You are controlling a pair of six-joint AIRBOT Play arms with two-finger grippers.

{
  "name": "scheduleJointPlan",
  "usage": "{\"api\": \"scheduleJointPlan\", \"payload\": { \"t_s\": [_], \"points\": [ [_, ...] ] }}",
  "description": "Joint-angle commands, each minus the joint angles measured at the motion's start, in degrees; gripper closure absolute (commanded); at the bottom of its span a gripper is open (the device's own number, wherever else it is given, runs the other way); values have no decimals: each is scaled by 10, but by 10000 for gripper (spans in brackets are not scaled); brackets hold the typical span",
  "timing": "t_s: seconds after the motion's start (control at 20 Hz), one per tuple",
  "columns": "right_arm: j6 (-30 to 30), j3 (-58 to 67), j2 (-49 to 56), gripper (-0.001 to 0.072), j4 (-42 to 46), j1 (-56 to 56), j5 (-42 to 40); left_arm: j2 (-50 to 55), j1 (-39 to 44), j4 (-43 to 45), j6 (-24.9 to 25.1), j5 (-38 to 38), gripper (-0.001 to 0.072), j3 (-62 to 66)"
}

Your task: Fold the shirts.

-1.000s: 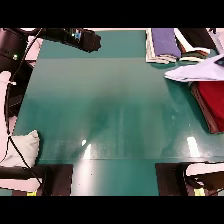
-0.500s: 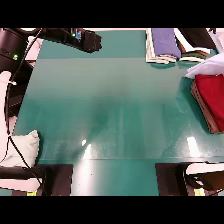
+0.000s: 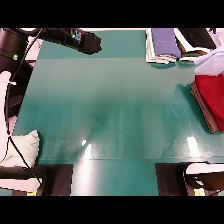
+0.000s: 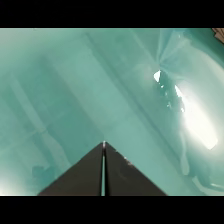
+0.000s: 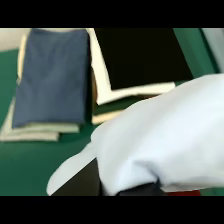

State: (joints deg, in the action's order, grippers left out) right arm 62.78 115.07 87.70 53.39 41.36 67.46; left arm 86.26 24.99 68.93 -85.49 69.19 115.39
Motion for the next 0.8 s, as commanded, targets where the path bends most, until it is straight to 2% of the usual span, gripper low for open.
{"api": "scheduleJointPlan", "payload": {
  "t_s": [0.0, 0.25, 0.4, 0.45, 0.5, 0.55, 0.6, 0.7, 0.75],
  "points": [
    [-3, -16, -29, 696, 81, 10, 52, 0, 0, 0, 5, 19, 684, 0],
    [-5, -215, -136, 695, 141, 64, 68, 0, 0, 1, 20, 33, 684, 0],
    [-5, -355, -208, 689, 146, 111, 73, 0, 0, 1, 20, 34, 684, 0],
    [-5, -395, -229, 622, 150, 125, 74, 0, 0, 1, 20, 34, 684, 0],
    [-5, -431, -248, 478, 160, 138, 74, 0, 0, 1, 20, 35, 684, 0],
    [-4, -464, -267, 362, 163, 154, 75, 0, 0, 1, 20, 35, 684, 0],
    [2, -489, -283, 302, 171, 169, 75, 0, 0, 1, 21, 34, 684, 0],
    [13, -511, -308, 123, 171, 202, 77, 0, 0, 1, 21, 33, 684, 0],
    [22, -510, -320, 102, 168, 215, 76, 0, 0, 1, 21, 33, 684, 0]
  ]
}}
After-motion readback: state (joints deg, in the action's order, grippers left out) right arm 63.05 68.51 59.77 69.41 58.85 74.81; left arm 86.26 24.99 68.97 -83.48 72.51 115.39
